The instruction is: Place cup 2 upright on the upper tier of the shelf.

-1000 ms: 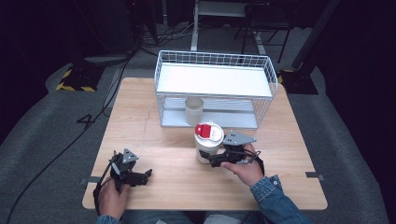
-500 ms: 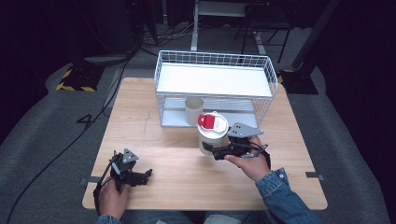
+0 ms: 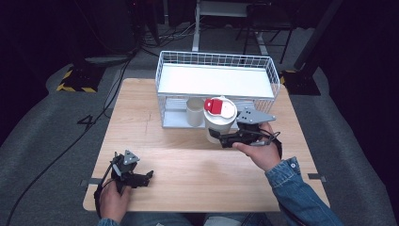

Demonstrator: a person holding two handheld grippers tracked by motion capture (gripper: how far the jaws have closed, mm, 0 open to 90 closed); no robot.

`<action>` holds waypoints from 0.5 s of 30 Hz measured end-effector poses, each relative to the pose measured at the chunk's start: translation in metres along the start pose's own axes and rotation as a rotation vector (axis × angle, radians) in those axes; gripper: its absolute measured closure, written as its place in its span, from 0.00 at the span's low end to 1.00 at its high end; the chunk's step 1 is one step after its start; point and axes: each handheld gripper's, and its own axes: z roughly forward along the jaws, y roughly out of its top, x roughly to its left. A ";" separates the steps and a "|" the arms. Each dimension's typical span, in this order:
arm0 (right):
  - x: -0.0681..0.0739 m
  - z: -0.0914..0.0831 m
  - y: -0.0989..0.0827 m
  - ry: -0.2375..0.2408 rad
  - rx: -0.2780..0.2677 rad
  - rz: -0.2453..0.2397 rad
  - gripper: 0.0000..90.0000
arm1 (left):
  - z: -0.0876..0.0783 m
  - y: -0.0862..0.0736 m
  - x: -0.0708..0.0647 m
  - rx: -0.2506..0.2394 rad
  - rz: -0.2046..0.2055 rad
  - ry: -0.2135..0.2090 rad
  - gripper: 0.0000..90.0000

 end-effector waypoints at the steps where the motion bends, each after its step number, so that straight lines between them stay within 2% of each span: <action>1: -0.001 -0.001 0.004 -0.004 -0.002 -0.003 0.15 | 0.000 0.000 0.000 0.004 0.006 0.000 0.00; 15: -0.018 -0.009 0.049 -0.031 -0.035 -0.016 0.15 | 0.001 0.002 0.001 -0.001 -0.002 0.004 0.00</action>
